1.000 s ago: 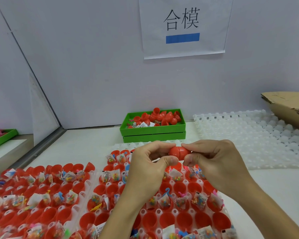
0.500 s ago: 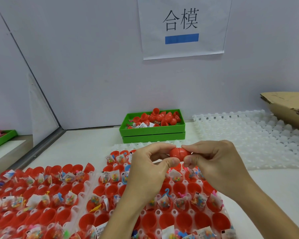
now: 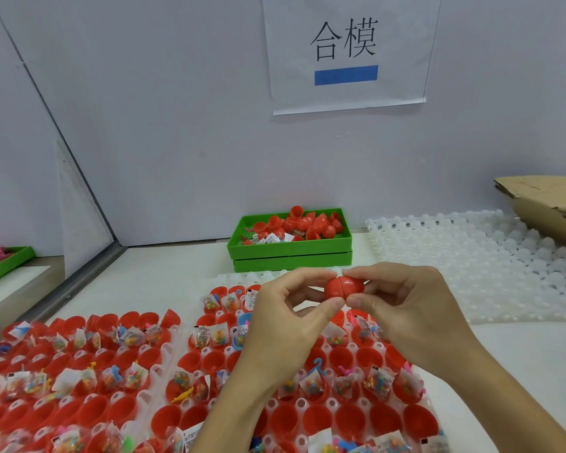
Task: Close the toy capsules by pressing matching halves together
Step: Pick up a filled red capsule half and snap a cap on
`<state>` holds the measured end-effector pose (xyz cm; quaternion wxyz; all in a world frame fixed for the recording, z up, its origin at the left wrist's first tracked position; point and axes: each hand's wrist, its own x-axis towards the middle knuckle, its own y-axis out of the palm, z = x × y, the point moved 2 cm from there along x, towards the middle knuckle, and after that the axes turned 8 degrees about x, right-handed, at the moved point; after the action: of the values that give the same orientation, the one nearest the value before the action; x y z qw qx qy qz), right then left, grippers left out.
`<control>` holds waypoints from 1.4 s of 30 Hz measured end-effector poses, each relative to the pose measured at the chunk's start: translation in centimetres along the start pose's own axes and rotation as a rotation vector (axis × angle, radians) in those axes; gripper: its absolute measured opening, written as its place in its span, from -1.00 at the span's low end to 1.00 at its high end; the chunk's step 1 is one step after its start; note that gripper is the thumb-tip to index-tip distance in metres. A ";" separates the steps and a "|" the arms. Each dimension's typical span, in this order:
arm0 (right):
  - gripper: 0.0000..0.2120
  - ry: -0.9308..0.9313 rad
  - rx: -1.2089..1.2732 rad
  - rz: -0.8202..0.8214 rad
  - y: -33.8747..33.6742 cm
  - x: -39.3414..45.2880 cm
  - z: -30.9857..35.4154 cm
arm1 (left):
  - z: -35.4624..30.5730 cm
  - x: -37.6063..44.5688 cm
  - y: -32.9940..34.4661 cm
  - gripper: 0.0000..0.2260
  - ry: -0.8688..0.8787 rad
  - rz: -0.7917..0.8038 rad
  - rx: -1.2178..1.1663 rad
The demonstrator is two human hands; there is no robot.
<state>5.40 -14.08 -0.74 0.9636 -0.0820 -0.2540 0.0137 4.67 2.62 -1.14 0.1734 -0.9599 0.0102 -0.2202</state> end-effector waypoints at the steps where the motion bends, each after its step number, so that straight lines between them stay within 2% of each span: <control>1: -0.65 0.008 0.006 -0.003 0.0 0.0 0.0 | 0.0 0.0 0.0 -0.75 -0.002 -0.003 0.003; 10: -0.73 0.043 0.021 0.004 0.2 -0.2 0.0 | 0.2 0.1 -0.2 -0.77 -0.024 -0.030 0.036; 20: -0.70 0.046 0.040 -0.007 0.1 -0.1 -0.1 | -0.1 0.1 -0.2 -0.71 -0.018 -0.036 0.025; 25: -0.69 0.040 0.055 -0.007 0.2 -0.1 -0.2 | -0.1 0.1 -0.1 -0.75 -0.004 -0.055 0.034; 31: -0.66 0.033 0.091 0.023 0.9 -0.3 -0.1 | -0.2 0.0 -0.2 -0.63 -0.040 -0.111 0.037; 37: -0.69 0.021 0.112 -0.017 1.3 -0.5 -0.2 | -0.2 0.0 0.1 -0.71 -0.044 -0.112 0.065; 42: -0.70 -0.010 0.154 -0.079 1.8 -0.6 0.0 | -0.3 -0.1 0.0 -0.67 0.009 -0.148 0.081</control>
<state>4.90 -12.37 -1.35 0.9656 0.0025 -0.2602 -0.0042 4.44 2.59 -0.95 0.1953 -0.9492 -0.0688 -0.2370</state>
